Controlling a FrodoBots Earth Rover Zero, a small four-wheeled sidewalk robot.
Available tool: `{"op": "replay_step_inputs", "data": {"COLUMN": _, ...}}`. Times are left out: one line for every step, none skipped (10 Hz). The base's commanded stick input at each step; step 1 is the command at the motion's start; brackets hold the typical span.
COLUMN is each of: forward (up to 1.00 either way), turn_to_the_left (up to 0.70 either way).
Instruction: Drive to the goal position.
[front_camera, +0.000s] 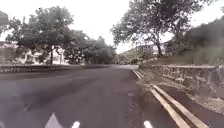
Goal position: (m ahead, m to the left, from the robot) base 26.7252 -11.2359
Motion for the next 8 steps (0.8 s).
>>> {"op": "replay_step_inputs", "data": {"forward": 1.0, "turn_to_the_left": 0.0}}
{"op": "replay_step_inputs", "data": {"forward": 1.0, "turn_to_the_left": 0.0}}
{"op": "replay_step_inputs", "data": {"forward": 1.0, "turn_to_the_left": 0.0}}
{"op": "replay_step_inputs", "data": {"forward": 1.0, "turn_to_the_left": 0.0}}
{"op": "replay_step_inputs", "data": {"forward": 1.0, "turn_to_the_left": 0.0}}
{"op": "replay_step_inputs", "data": {"forward": 1.0, "turn_to_the_left": 0.0}}
{"op": "replay_step_inputs", "data": {"forward": 1.0, "turn_to_the_left": 0.0}}
{"op": "replay_step_inputs", "data": {"forward": 1.0, "turn_to_the_left": 0.0}}
